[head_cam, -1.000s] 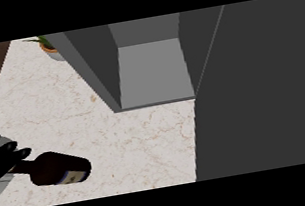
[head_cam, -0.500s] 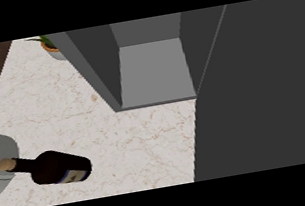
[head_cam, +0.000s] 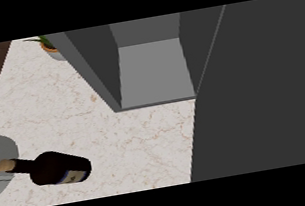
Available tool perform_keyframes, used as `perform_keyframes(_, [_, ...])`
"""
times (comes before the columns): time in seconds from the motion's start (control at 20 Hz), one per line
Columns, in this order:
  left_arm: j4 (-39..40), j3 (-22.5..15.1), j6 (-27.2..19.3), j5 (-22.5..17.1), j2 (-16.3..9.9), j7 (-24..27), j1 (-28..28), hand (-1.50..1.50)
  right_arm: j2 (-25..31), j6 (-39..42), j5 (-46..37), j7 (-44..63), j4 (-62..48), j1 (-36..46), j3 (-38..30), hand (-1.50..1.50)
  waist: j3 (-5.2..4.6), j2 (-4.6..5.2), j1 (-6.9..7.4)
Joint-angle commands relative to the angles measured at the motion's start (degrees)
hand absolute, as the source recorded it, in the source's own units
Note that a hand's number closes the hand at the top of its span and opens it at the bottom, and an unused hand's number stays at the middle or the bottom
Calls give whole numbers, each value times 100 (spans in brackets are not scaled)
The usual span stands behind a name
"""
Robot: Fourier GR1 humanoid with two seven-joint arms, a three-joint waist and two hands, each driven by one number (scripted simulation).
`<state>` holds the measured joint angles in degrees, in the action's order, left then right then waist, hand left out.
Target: Pick up the wine, place it into the cabinet and close the cabinet
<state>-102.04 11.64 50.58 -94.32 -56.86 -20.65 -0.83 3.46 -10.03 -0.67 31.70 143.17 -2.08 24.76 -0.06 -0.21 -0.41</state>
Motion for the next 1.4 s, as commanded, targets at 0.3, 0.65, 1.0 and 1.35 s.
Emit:
perform_keyframes(0.3, [51, -157, 5, 944, 791, -182, 60, -150, 460, -283, -652, 593, 1304, -273, 349, -150, 1, -20, -50])
perform_keyframes(0.65, [738, -325, 233, 1533, 1269, -305, 709, -150, 476, -553, -812, 529, 993, 15, 640, -150, 0, 7, -74])
perform_keyframes(1.0, [855, -374, 441, 2817, 2278, -149, 449, -150, 618, -941, -1080, 603, 1132, -49, 991, -150, -5, -14, -70])
perform_keyframes(1.35, [1784, 27, 1150, 3946, 2812, 143, 653, -150, 990, -916, -771, 545, 1203, 38, 674, -150, -3, -2, -84])
